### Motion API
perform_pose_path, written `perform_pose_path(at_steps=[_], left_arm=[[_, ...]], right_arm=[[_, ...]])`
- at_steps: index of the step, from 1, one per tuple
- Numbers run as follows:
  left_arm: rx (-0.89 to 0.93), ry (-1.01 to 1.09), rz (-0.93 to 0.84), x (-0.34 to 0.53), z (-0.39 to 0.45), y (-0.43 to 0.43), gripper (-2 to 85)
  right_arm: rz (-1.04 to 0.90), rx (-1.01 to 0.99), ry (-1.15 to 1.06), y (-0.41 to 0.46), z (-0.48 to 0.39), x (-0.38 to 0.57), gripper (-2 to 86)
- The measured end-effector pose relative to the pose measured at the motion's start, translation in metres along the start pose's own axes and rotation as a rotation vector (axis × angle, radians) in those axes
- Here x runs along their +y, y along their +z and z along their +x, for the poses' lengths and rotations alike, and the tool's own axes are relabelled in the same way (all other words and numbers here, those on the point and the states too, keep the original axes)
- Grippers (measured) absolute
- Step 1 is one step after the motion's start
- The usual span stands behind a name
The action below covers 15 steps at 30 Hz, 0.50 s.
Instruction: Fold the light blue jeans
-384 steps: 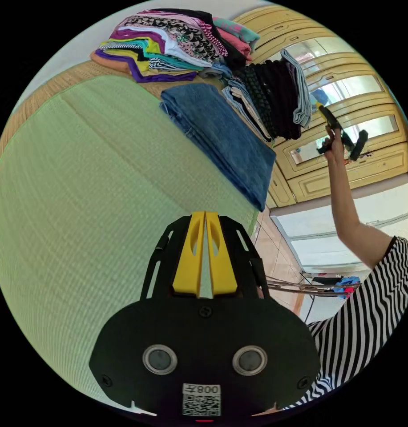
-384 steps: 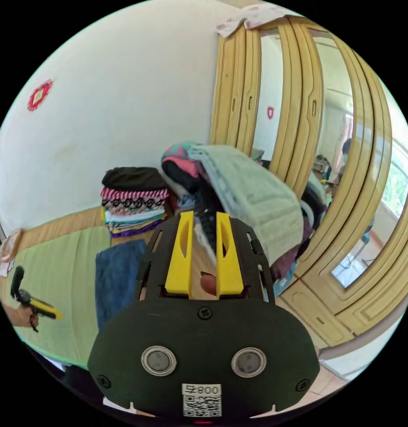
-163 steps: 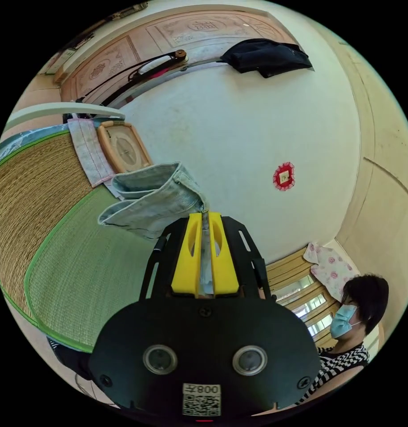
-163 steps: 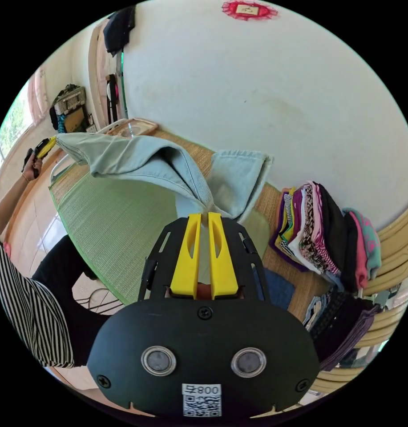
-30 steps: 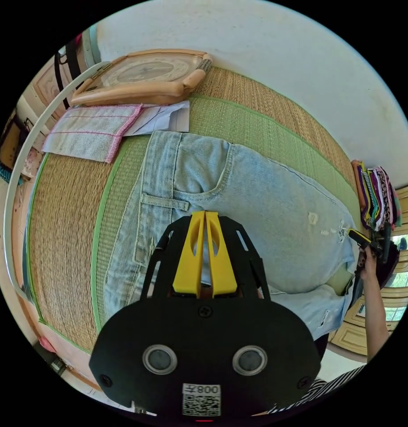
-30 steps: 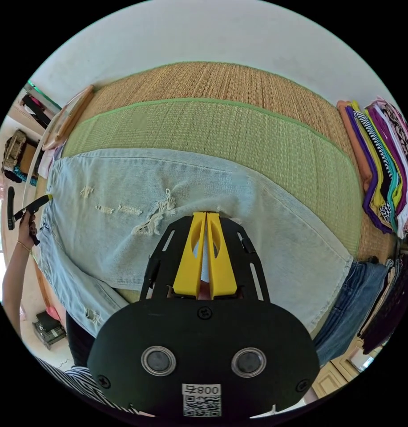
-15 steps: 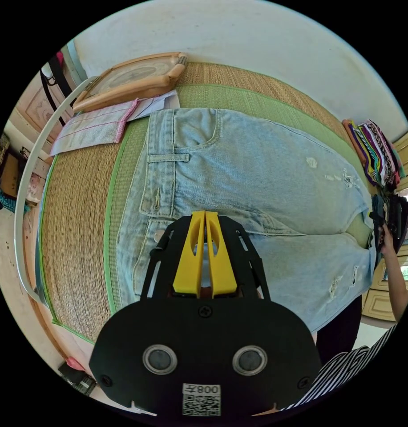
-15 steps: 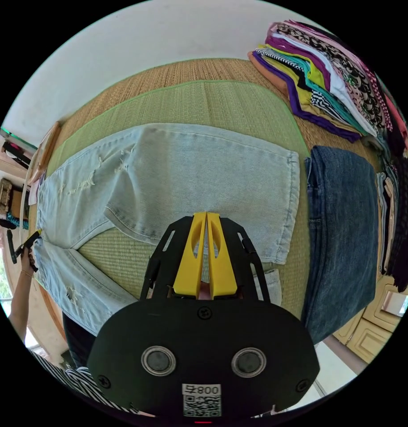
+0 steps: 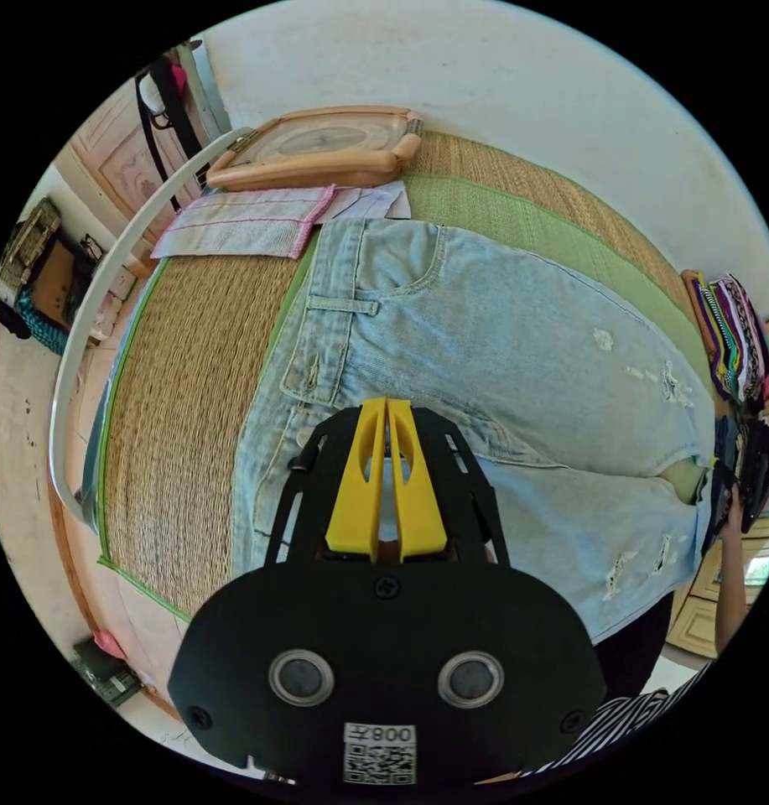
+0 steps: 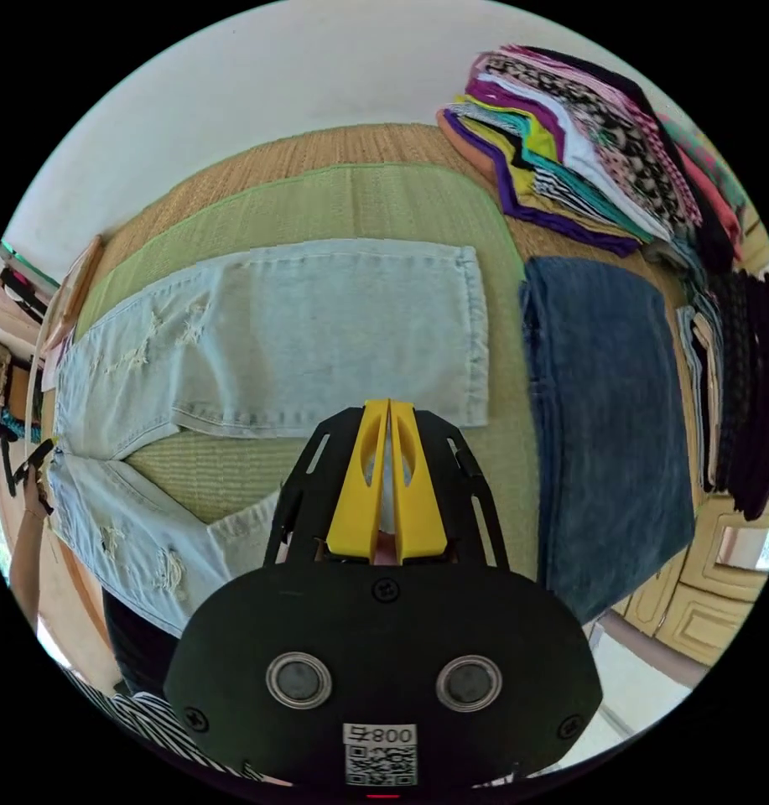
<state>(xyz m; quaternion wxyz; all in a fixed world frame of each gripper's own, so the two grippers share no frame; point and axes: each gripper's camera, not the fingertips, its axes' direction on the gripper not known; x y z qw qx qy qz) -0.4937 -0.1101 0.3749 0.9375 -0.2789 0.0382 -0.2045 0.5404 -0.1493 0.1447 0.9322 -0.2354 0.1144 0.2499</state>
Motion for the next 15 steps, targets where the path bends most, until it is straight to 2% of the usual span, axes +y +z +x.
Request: perform_pose_path(at_steps=[2,7,11,15], left_arm=[[0.077,0.004,0.015,0.004,0.016,-0.001,0.0],[0.142,0.062,-0.022,0.007,0.059,0.008,0.0],[0.164,0.164,-0.062,0.003,0.106,0.019,0.0],[0.165,0.274,-0.071,-0.004,0.151,0.025,0.0]], right_arm=[[-0.026,0.047,0.077,0.004,0.038,0.016,0.0],[-0.010,0.054,0.183,0.001,0.089,0.029,-0.2],[-0.016,0.022,0.146,-0.002,0.114,0.023,-0.6],[-0.024,0.078,0.113,-0.001,0.127,0.017,-0.7]])
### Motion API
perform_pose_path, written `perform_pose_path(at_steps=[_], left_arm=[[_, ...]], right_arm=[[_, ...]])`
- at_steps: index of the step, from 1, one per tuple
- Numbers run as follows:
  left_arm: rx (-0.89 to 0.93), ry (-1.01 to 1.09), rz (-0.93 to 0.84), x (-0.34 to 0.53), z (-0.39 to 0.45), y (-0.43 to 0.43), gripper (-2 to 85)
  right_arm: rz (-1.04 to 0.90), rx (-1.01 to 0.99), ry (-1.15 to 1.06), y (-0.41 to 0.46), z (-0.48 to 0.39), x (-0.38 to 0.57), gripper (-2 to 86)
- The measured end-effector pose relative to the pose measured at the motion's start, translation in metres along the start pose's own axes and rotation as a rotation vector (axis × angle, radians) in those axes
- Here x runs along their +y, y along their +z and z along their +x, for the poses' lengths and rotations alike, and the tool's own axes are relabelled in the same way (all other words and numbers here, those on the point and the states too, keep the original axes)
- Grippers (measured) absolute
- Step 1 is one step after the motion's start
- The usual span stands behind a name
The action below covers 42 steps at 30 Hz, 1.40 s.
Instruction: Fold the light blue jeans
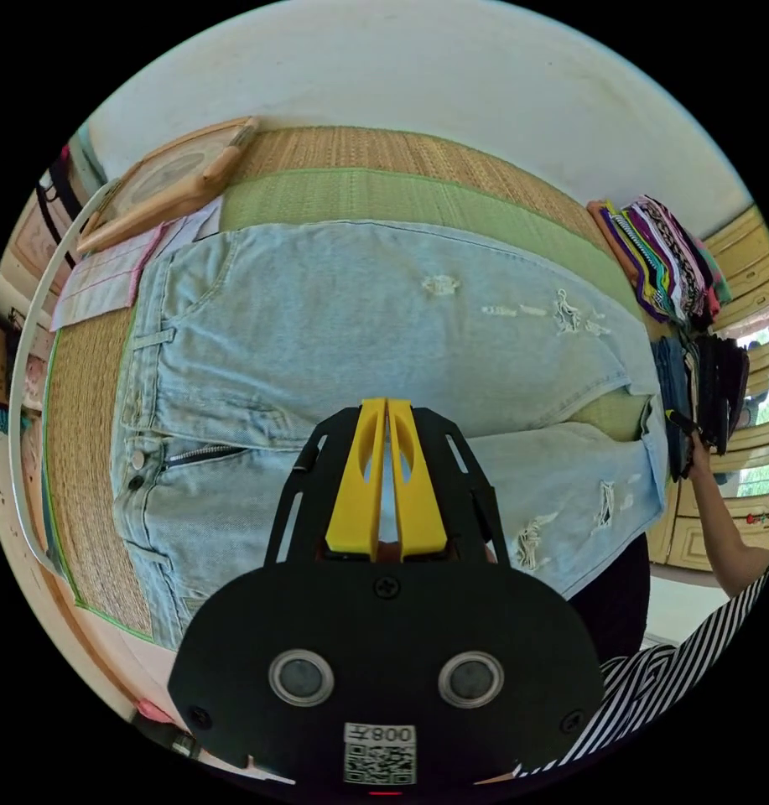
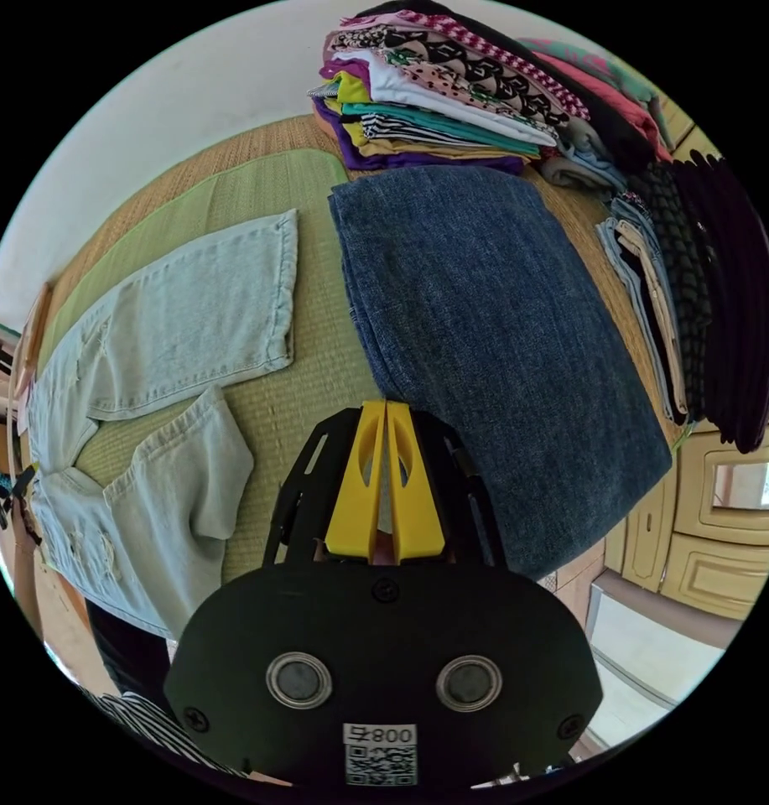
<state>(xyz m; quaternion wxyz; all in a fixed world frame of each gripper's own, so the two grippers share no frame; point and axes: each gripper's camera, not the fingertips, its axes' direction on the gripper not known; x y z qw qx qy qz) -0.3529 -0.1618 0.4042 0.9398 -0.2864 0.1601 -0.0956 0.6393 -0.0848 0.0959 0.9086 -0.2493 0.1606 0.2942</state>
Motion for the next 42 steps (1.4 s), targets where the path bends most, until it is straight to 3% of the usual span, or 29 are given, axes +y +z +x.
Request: perform_pose_path(at_steps=[5,13,17,22,31,37,42], left_arm=[[0.033,0.118,0.001,-0.028,0.052,0.016,0.1],[0.092,0.162,-0.029,-0.048,0.099,0.046,0.1],[0.093,0.170,-0.044,-0.055,0.113,0.059,0.1],[0.112,0.161,-0.048,-0.066,0.126,0.075,0.1],[0.225,0.232,-0.024,-0.085,0.159,0.103,0.4],[0.143,0.355,-0.159,-0.099,0.199,0.147,0.4],[0.181,0.335,-0.123,-0.113,0.211,0.158,0.1]], right_arm=[[0.000,-0.047,0.036,0.003,0.038,-0.020,-0.7],[0.037,-0.020,-0.042,0.002,0.035,-0.049,-0.7],[0.056,-0.130,0.026,0.007,0.060,-0.059,-0.7],[0.057,-0.117,0.035,0.009,0.067,-0.073,-0.4],[0.062,-0.345,-0.207,-0.003,0.005,-0.051,7.2],[-0.014,-0.223,-0.238,0.012,-0.010,-0.057,5.8],[0.005,-0.179,-0.247,0.001,0.003,-0.083,2.5]])
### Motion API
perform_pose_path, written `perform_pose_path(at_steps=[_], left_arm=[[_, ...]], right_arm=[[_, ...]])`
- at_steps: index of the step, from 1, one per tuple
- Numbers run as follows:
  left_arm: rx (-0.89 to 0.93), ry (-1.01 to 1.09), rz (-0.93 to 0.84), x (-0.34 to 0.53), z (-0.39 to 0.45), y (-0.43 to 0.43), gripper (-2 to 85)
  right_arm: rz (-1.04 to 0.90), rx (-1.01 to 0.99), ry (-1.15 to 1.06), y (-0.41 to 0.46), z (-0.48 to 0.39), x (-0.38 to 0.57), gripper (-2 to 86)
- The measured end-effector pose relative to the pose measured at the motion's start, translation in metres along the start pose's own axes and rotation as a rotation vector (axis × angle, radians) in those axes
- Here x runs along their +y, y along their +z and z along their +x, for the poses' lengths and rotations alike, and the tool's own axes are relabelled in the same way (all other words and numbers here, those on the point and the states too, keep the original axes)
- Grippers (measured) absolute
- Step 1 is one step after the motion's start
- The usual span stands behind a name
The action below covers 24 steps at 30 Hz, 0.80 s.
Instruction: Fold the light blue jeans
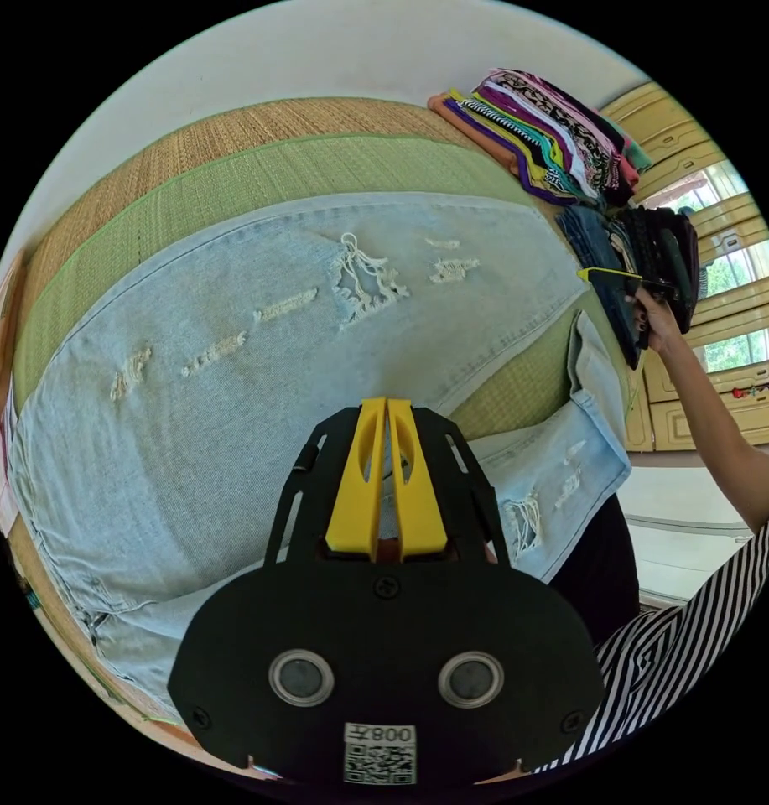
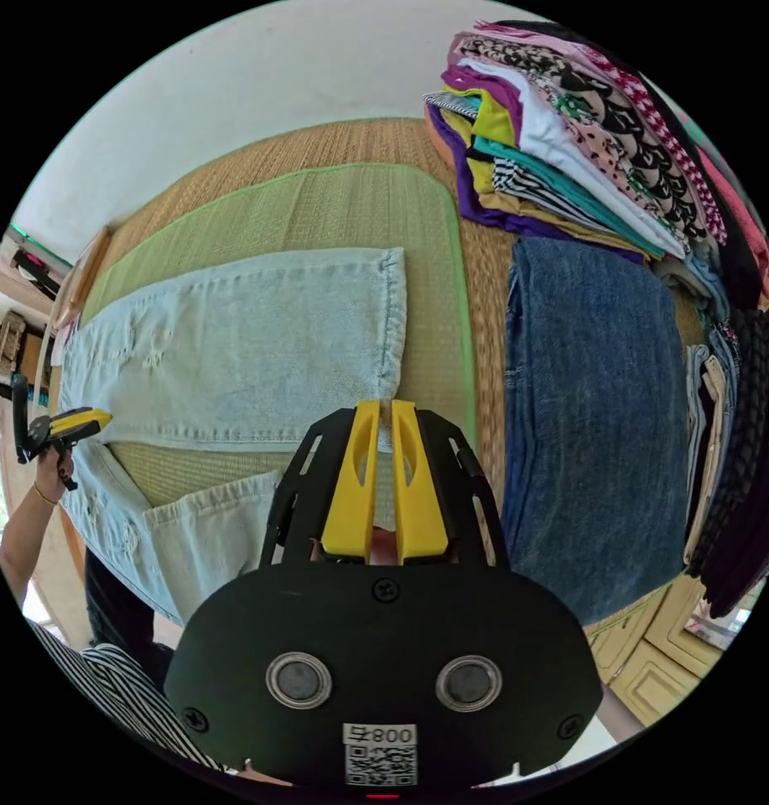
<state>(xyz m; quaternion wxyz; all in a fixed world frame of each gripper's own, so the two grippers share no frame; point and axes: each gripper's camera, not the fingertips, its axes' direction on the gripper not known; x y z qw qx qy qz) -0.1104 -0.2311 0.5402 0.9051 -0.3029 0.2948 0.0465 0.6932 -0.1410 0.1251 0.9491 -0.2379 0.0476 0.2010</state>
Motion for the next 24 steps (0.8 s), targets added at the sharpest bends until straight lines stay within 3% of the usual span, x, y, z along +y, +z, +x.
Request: perform_pose_path(at_steps=[5,8,15,19,24], left_arm=[[-0.013,0.000,-0.008,-0.017,0.009,0.014,0.1],[0.076,0.006,0.032,-0.013,0.016,0.012,0.1],[0.190,0.015,-0.024,0.023,0.042,0.030,0.7],[0.217,-0.040,-0.057,0.042,0.055,0.042,0.7],[0.176,-0.081,-0.052,0.055,0.069,0.048,0.3]], right_arm=[[-0.061,0.028,0.013,0.012,0.011,-0.018,2.0],[-0.008,0.036,0.048,0.003,0.015,0.004,2.0],[0.116,-0.285,-0.211,-0.050,-0.060,0.122,8.0],[0.061,-0.211,-0.333,-0.043,-0.128,0.174,10.7],[-0.018,0.056,-0.349,0.005,-0.159,0.184,8.9]])
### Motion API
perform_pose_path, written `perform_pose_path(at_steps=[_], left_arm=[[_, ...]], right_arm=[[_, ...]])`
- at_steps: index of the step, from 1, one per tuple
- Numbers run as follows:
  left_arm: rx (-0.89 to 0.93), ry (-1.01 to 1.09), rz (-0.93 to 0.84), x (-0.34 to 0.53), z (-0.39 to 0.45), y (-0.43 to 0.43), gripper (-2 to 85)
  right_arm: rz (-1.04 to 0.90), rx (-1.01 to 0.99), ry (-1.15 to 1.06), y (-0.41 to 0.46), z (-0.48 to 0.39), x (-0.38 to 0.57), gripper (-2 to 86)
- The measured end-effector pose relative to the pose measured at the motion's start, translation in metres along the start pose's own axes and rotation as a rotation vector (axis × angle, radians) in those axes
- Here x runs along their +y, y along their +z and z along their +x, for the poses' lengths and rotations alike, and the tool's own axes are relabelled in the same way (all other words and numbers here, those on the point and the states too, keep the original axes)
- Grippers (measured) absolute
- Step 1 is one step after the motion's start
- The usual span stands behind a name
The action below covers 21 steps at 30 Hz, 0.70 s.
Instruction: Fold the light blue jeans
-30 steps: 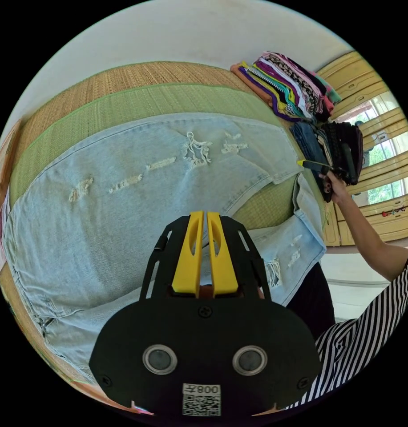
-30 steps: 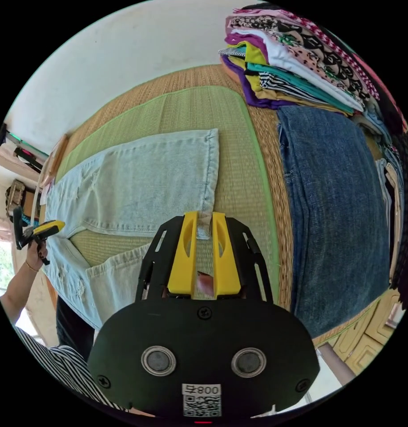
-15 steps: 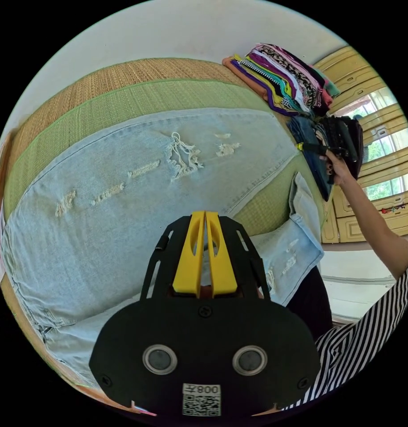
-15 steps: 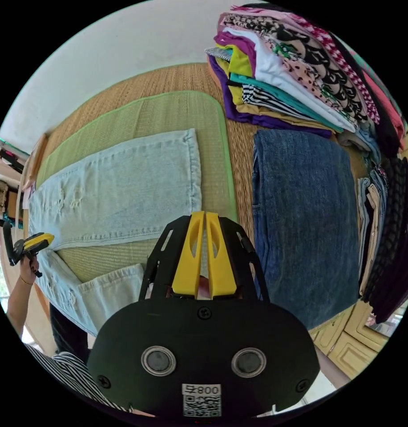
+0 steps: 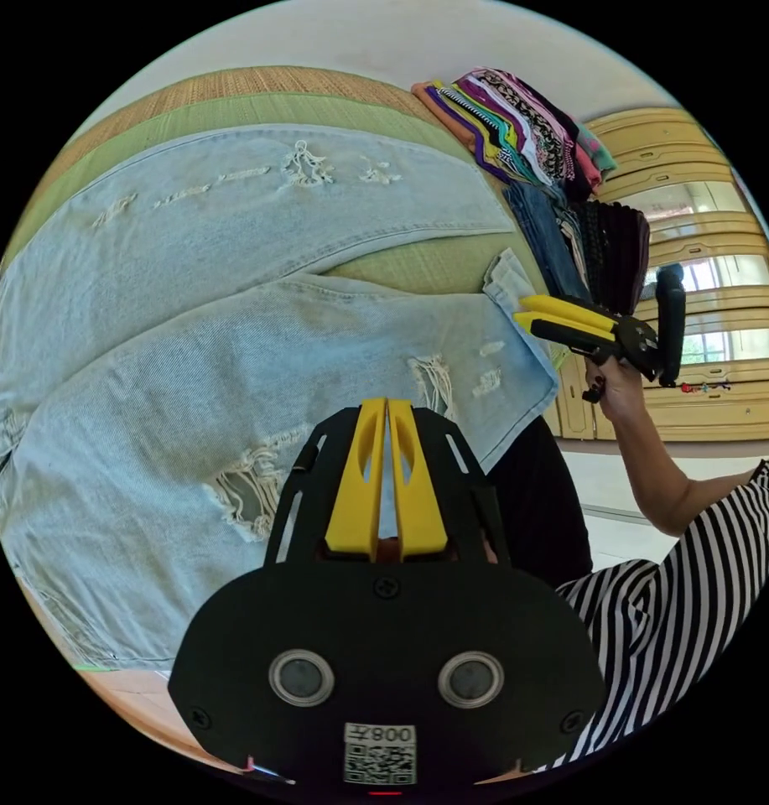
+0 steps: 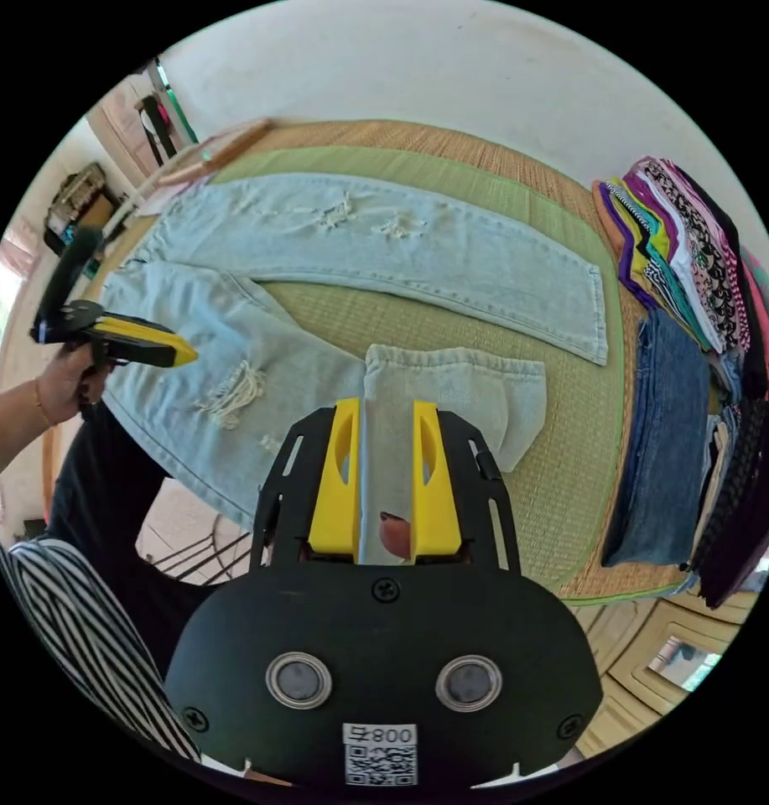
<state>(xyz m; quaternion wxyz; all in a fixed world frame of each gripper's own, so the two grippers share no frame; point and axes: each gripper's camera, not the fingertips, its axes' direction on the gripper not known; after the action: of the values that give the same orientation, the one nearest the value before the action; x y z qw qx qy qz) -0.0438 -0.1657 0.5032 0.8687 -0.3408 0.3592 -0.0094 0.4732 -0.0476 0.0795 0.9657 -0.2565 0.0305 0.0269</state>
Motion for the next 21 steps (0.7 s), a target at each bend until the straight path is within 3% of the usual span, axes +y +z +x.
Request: perform_pose_path(at_steps=[5,13,21], left_arm=[[-0.032,-0.028,-0.023,-0.001,0.010,0.014,0.2],[0.074,0.084,0.096,-0.031,0.053,0.010,0.8],[0.012,0.231,-0.006,-0.109,0.123,0.073,6.1]], right_arm=[[-0.019,-0.049,0.070,0.003,0.025,0.015,2.9],[0.363,-0.249,0.389,-0.105,0.171,0.134,0.9],[0.206,-0.586,0.845,0.030,0.265,0.292,1.2]])
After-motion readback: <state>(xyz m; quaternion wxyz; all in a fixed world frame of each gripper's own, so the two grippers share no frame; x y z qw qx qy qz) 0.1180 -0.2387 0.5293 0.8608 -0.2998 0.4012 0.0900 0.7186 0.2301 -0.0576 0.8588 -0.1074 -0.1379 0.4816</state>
